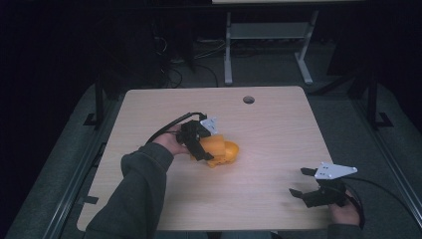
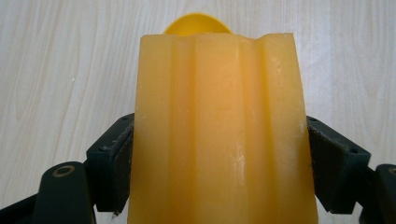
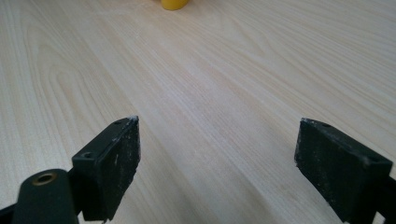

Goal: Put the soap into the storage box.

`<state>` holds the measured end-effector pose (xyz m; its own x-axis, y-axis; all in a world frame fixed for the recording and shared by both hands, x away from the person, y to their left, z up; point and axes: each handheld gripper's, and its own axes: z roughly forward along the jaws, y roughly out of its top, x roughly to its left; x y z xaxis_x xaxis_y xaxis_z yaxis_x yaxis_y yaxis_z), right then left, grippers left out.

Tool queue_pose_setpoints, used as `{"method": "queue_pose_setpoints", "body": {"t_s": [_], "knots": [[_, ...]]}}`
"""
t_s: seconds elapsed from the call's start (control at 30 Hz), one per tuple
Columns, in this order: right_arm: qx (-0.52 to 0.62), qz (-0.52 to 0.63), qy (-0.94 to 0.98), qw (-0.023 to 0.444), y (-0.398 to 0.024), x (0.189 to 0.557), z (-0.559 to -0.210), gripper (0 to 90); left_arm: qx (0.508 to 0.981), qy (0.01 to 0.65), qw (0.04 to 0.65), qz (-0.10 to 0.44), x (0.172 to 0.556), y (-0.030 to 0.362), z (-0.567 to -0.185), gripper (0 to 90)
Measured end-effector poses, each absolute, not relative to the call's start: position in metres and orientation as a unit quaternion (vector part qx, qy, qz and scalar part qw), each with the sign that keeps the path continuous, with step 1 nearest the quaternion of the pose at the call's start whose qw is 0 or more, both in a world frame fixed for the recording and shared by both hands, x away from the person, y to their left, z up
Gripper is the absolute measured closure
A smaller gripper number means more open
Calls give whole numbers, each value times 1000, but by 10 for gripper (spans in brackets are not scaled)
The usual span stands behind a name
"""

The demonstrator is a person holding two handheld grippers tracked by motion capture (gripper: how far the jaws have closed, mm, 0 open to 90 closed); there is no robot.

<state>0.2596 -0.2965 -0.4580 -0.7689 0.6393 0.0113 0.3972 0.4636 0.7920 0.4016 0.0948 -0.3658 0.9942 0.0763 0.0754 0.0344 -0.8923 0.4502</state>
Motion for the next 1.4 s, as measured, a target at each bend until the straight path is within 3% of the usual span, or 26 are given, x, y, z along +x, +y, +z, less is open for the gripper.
{"method": "queue_pose_setpoints", "body": {"t_s": [0.5,1.4], "knots": [[308,422,840,145,-297,259,-457,137,970,15,239,35,410,67,-372,209],[298,425,841,150,-296,258,-454,137,976,17,218,18,422,54,-390,208]]}}
